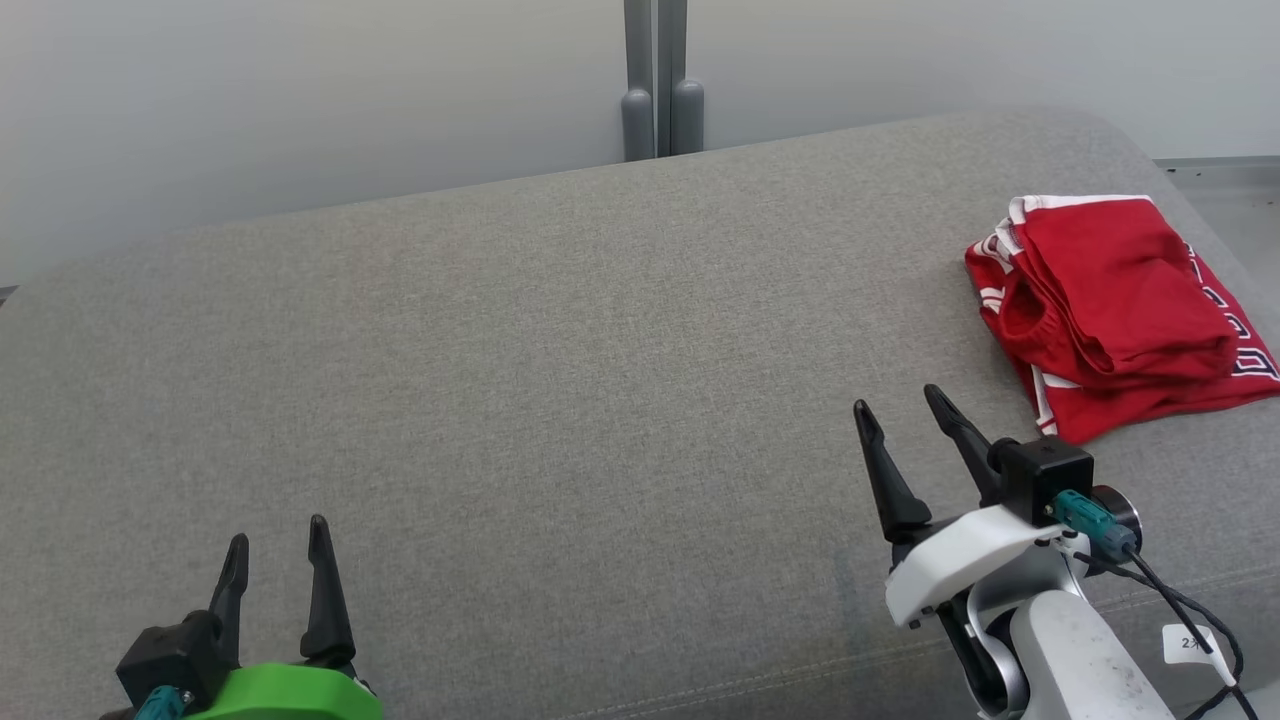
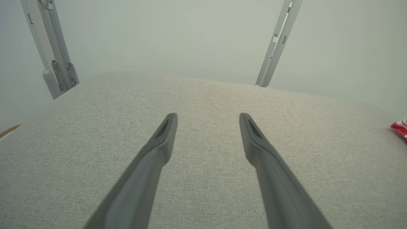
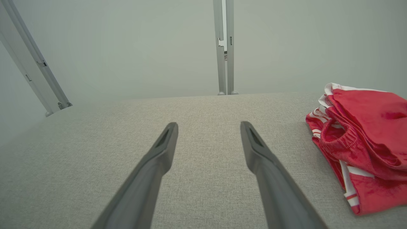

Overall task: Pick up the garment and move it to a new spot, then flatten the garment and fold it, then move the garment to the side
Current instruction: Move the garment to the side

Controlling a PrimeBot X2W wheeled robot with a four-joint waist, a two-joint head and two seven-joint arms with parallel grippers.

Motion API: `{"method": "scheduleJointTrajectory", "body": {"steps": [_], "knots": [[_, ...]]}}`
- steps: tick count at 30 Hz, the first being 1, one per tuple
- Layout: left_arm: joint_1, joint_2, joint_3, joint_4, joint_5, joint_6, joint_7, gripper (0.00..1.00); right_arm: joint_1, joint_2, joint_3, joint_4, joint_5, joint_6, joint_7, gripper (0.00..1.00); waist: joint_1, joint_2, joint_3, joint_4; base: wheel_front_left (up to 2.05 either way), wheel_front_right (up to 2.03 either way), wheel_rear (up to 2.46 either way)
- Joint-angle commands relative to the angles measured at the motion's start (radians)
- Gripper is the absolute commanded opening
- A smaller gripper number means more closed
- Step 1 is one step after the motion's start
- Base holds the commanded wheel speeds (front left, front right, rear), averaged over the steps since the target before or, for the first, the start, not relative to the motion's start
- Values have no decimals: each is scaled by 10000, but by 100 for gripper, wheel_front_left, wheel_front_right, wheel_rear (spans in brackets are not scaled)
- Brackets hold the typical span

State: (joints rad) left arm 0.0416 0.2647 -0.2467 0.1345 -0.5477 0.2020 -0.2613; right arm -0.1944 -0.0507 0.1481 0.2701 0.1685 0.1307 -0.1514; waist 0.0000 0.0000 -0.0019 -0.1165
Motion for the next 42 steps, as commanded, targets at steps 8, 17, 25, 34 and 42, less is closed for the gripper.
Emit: {"method": "scheduleJointTrajectory", "body": {"steps": [8, 17, 25, 34, 42], "knots": [[59, -175, 232, -90, 335, -188, -46, 100, 8, -2, 12, -100, 129, -4, -57, 100, 0, 0, 119, 195, 0, 0, 0], [-81, -131, 269, -31, 603, -319, -46, 100, -70, -3, -42, -118, 159, -2, -85, 100, 0, 0, 193, 274, 0, 0, 0], [-243, -69, 209, -20, 792, -438, -46, 100, -103, -2, -69, -137, 170, -2, -84, 100, 0, 0, 252, 297, 0, 0, 0], [-395, -38, 270, 26, 861, -605, -46, 100, -78, -2, -58, -181, 251, -2, -28, 100, 0, 0, 268, 299, 0, 0, 0], [-515, -11, 331, 132, 929, -683, -46, 100, -92, -2, -93, -170, 239, -2, -51, 100, 0, 0, 264, 305, 0, 0, 0]]}}
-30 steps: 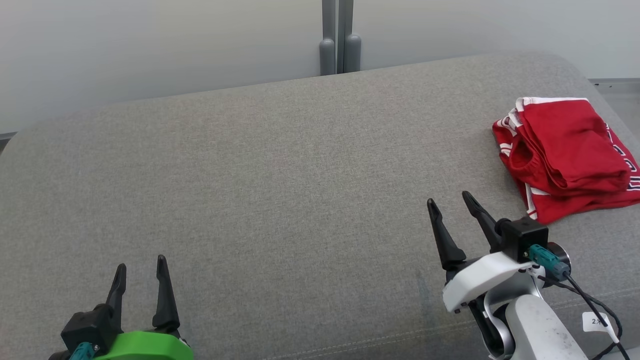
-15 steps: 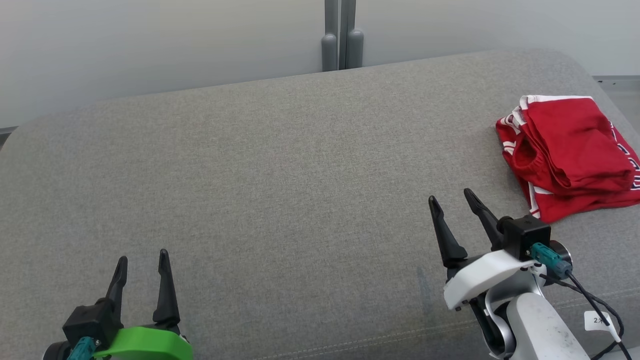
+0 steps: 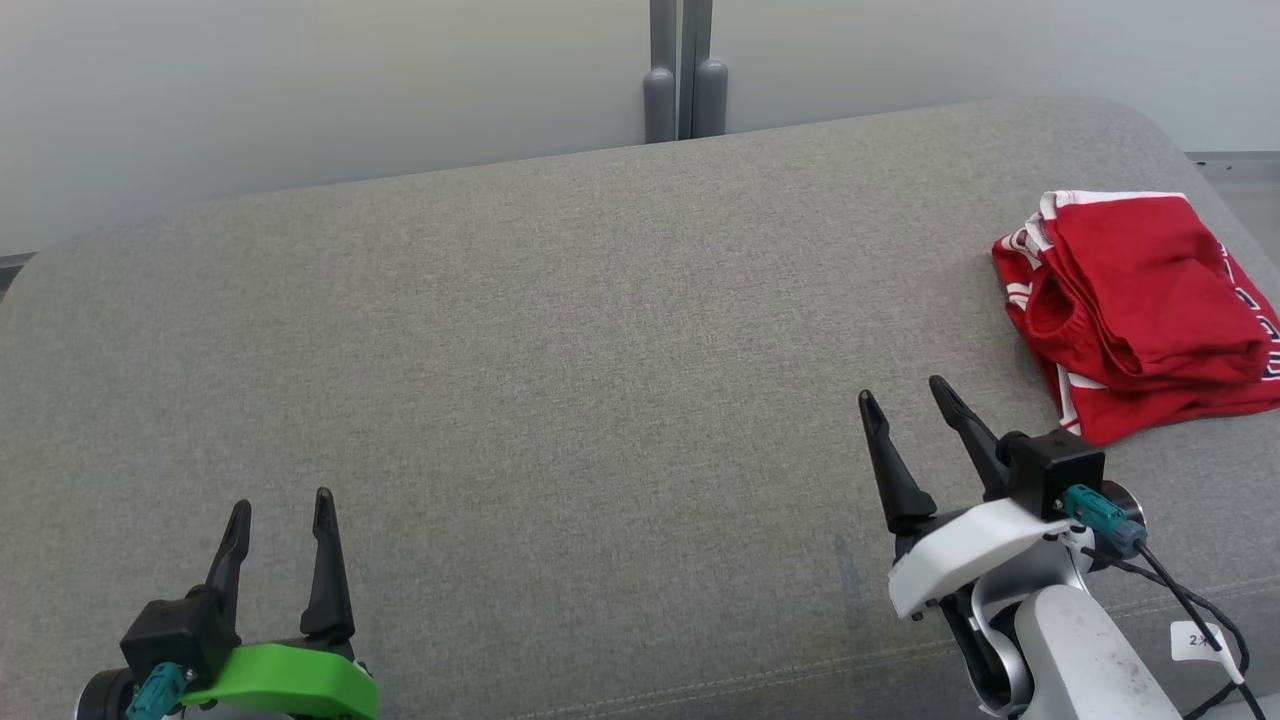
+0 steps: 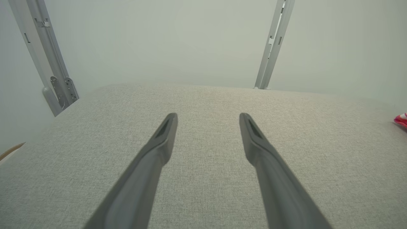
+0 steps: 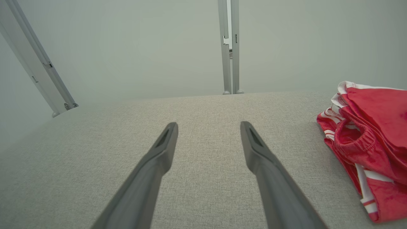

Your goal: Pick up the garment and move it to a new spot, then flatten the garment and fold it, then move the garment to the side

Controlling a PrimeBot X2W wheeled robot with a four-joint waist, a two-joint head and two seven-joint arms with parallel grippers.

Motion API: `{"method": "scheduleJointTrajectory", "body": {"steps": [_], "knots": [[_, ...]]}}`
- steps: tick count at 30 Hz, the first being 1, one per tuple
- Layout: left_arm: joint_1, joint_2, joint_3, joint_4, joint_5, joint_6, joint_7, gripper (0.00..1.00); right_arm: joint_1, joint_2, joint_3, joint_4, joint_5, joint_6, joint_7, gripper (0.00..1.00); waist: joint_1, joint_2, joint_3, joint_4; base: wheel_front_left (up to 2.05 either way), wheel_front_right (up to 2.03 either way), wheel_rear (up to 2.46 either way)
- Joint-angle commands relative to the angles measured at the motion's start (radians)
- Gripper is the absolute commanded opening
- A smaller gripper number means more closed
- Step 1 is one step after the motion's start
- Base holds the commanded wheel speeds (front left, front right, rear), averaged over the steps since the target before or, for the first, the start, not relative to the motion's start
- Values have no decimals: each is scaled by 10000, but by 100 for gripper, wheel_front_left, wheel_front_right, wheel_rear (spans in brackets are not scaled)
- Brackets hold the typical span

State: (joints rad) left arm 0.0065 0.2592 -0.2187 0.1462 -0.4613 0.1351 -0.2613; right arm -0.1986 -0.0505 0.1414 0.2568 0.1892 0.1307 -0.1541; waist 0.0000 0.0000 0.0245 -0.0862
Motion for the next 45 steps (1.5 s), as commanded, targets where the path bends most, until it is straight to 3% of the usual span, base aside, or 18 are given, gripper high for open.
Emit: {"method": "scheduleJointTrajectory", "body": {"steps": [1, 6, 7, 11, 23, 45], "knots": [[-163, 39, 60, 23, 62, -13, -46, 100, -54, -4, -25, -38, 37, -2, -30, 100, 0, 0, 0, 1, 0, 0, 0], [-186, -20, 110, 71, 2, -54, -46, 100, -58, -4, -31, -66, 64, -2, -34, 100, 0, 0, -2, 6, 0, 0, 0], [-33, -32, 87, 66, 10, -37, 1, 0, 7, 0, -8, -22, 17, 0, -3, 0, 0, 0, -2, 6, 0, 0, 0], [179, -219, -14, 403, -43, -44, 66, 0, 329, 4, 23, 292, 80, 2, 25, 0, 0, 0, -4, 10, 0, 0, 0], [102, -496, 663, 301, -2101, -469, 677, 0, 328, -77, -165, 278, 2656, 2, 382, 0, 0, 0, -28, 99, 0, 0, 0], [-19, -877, 1570, 182, -4820, -1040, 1490, 0, 324, -164, -439, 270, 6047, 2, 875, 0, 0, 0, -68, 242, 0, 0, 0]]}}
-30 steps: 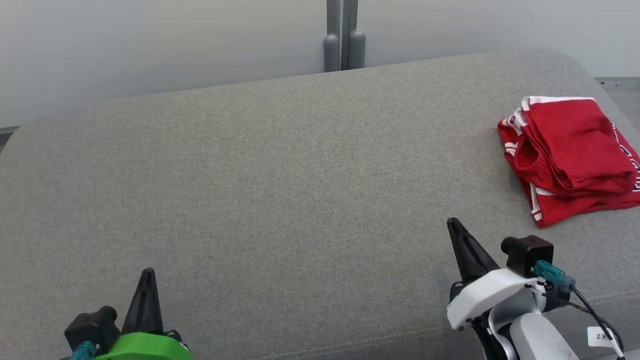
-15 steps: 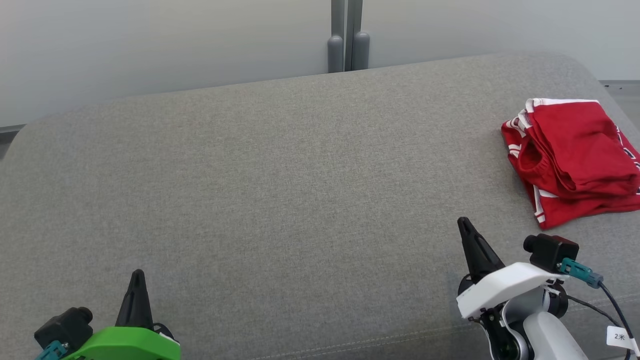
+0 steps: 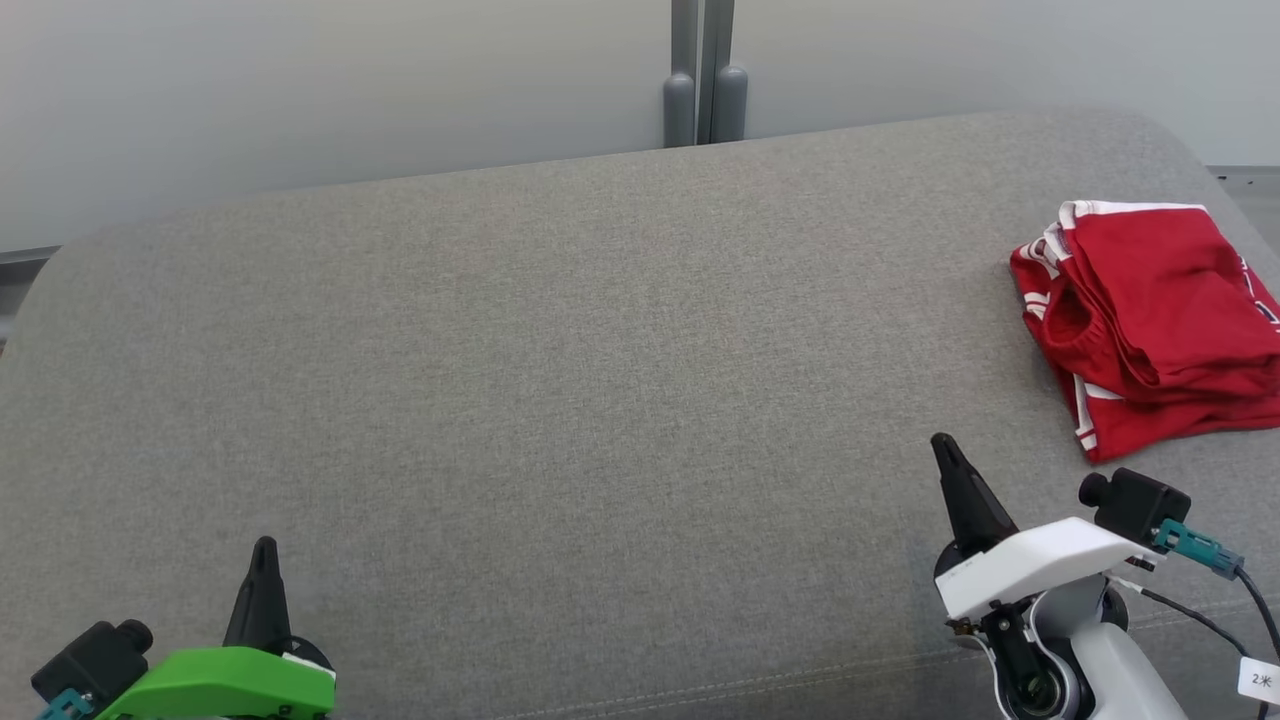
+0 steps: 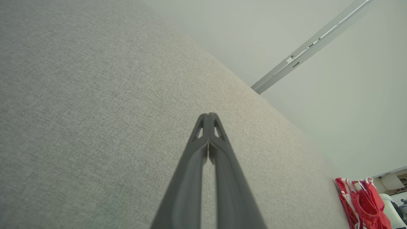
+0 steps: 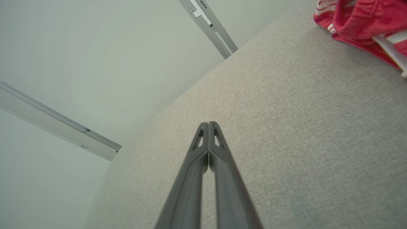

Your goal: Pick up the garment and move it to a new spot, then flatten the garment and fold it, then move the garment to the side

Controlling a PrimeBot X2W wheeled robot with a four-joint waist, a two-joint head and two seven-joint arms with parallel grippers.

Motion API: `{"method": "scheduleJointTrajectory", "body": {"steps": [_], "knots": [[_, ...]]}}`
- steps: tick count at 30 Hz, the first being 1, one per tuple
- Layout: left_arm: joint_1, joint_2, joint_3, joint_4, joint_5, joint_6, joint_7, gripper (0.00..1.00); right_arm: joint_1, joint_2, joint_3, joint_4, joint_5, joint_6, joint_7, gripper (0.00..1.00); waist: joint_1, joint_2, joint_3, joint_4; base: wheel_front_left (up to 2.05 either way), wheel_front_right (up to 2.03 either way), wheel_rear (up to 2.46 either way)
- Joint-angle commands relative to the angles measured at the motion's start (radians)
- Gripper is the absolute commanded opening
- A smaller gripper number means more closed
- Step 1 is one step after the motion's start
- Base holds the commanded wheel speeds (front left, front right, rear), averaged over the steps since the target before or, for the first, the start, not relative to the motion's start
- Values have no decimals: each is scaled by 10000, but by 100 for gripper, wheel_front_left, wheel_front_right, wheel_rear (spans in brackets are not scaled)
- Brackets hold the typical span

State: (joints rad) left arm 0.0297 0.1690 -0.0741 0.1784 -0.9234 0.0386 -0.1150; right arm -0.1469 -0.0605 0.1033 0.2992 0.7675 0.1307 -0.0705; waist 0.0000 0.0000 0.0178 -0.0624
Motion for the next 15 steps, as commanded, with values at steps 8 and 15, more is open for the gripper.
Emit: {"method": "scheduleJointTrajectory", "body": {"steps": [8, 15], "knots": [[-296, -104, 422, -178, -1085, -258, 299, 0, -191, -86, -152, -157, 1358, 1, 205, 0, 0, 0, -17, 59, 0, 0, 0], [-324, -203, 667, -208, -1799, -413, 524, 0, -190, -97, -233, -158, 2235, 1, 341, 0, 0, 0, -30, 107, 0, 0, 0]]}}
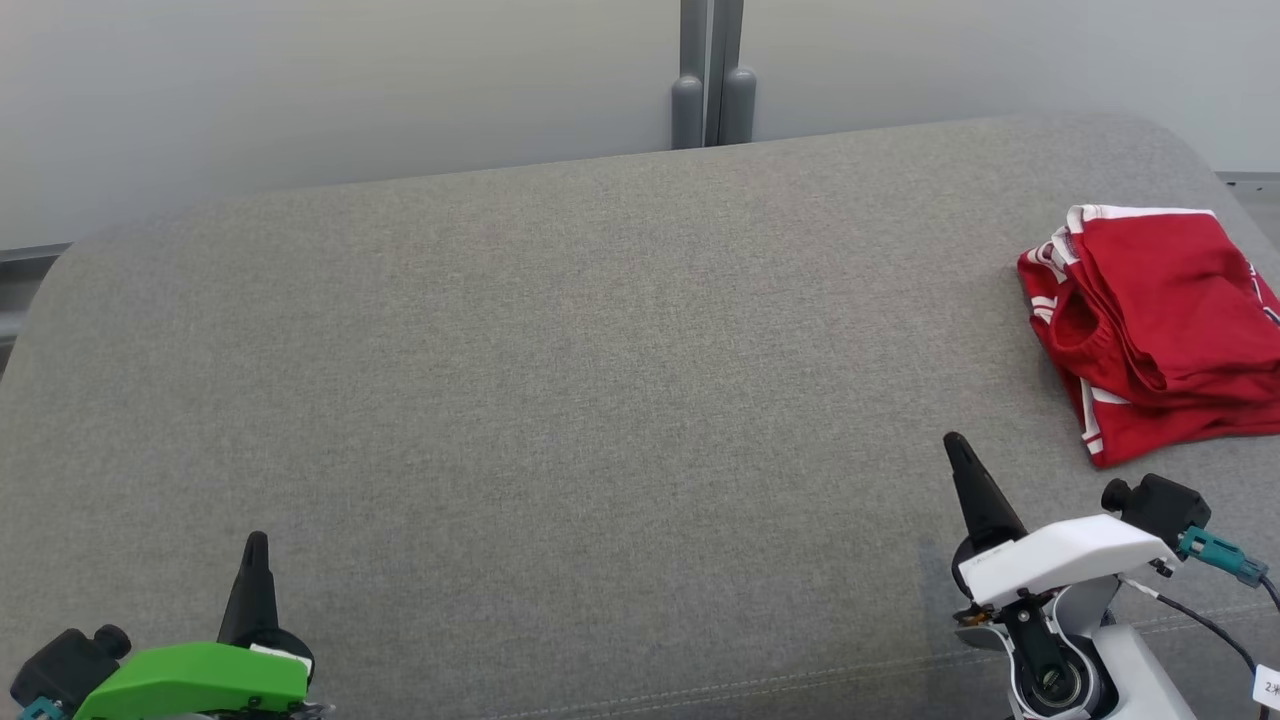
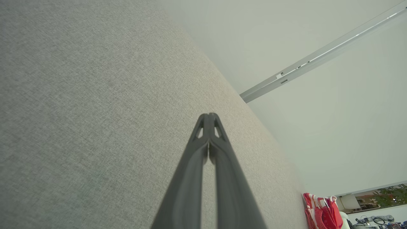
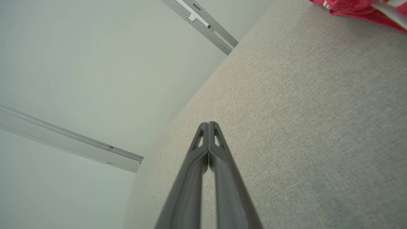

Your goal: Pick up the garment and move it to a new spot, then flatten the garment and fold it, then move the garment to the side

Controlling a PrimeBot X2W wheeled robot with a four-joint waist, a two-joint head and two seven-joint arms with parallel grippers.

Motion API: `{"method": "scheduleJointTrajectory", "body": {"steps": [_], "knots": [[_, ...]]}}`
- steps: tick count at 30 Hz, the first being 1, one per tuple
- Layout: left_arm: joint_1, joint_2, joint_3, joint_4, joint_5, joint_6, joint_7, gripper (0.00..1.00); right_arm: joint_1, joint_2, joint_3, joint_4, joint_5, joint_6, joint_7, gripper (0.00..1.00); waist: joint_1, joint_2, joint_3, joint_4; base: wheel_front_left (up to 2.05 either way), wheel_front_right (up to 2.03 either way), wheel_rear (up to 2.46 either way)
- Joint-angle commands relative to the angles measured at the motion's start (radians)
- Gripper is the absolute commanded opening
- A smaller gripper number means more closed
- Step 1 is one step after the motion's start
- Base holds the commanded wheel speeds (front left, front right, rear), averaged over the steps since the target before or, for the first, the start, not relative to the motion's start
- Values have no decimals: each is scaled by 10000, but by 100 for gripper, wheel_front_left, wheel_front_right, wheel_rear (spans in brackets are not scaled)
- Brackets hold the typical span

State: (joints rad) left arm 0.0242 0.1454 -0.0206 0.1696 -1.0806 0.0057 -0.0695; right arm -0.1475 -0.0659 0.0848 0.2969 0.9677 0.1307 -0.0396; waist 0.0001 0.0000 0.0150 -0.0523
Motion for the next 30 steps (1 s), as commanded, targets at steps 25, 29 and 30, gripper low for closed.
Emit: {"method": "scheduleJointTrajectory", "body": {"steps": [25, 29, 30], "knots": [[-345, -285, 854, -212, -2318, -541, 721, 0, -176, -79, -308, -133, 2838, 1, 458, 0, -1, 0, -47, 170, 0, 0, 0], [-360, -331, 964, -225, -2641, -605, 822, 0, -175, -82, -350, -132, 3211, 1, 522, 0, -1, 0, -55, 197, 0, 0, 0], [-364, -344, 992, -229, -2721, -626, 852, 0, -174, -83, -359, -131, 3304, 2, 541, 0, -1, 0, -57, 204, 0, 0, 0]]}}
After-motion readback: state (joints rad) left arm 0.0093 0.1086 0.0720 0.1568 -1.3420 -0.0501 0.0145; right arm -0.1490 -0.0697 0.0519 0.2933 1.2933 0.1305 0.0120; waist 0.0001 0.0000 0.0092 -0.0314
